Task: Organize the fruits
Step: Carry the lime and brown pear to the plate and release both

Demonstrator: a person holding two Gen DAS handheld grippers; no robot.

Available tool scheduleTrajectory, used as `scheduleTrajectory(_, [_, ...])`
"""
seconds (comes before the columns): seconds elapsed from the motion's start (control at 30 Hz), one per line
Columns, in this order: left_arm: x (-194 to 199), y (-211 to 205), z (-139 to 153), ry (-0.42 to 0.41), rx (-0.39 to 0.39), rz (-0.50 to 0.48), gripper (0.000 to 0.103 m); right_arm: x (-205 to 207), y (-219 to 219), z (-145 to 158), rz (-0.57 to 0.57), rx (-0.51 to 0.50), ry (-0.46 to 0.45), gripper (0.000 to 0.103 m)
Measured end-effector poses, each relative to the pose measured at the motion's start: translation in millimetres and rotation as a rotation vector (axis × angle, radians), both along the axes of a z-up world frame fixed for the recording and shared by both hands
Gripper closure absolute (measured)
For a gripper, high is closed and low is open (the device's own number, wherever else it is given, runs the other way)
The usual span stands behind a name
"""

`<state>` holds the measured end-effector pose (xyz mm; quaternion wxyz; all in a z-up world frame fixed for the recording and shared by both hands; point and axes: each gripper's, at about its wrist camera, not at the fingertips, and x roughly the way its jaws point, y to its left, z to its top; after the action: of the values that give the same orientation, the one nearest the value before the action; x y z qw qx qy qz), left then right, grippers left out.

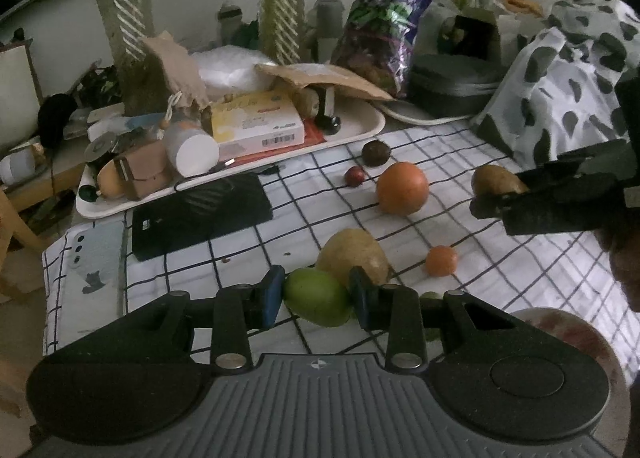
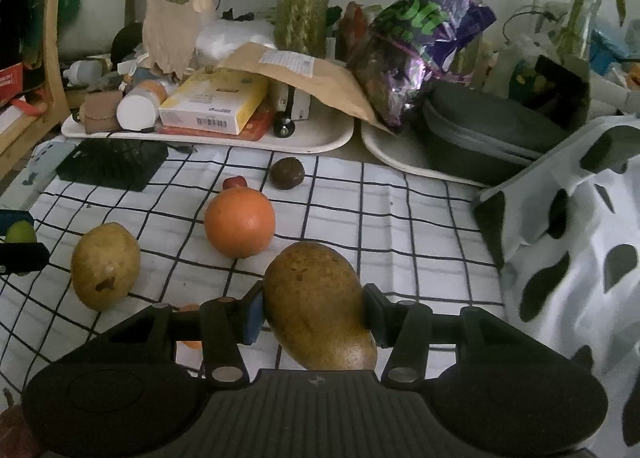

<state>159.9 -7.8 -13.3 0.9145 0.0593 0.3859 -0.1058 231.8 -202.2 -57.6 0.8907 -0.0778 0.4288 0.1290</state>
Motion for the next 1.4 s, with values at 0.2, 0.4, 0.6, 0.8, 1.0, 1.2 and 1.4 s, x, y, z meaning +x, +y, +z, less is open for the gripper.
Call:
scheduleTrajectory(0.2, [-12, -8, 7, -0.024, -0.016, -0.035, 0.068, -25, -2, 10, -0.015, 0.015, 0.006, 0.051])
scheduleTrajectory(0.4, [-24, -10, 13, -0.042, -0.041, -0.036, 0.068, -51, -1, 21, -0.020, 0.005, -0.011, 0.051])
scheduleTrajectory(0.6, [-39, -11, 15, -0.046, -0.053, -0.033, 0.068, -72, -2, 27, -0.039, -0.003, -0.006, 0.051])
scheduleTrajectory(0.8, [-55, -12, 17, -0.044, -0.069, -0.034, 0.068, -91, -7, 31, -0.056, -0.003, -0.011, 0.051])
scheduleTrajectory(1.0, [-72, -13, 20, -0.049, -0.087, -0.032, 0.068, -108, -13, 34, -0.069, 0.000, -0.010, 0.051])
scheduleTrajectory(1.2, [-90, -14, 23, -0.052, -0.109, -0.026, 0.068, -126, -16, 34, -0.077, 0.012, 0.000, 0.051])
scheduleTrajectory(1.4, [-110, -14, 22, -0.042, -0.127, -0.021, 0.068, -145, -21, 33, -0.083, 0.051, 0.022, 0.051])
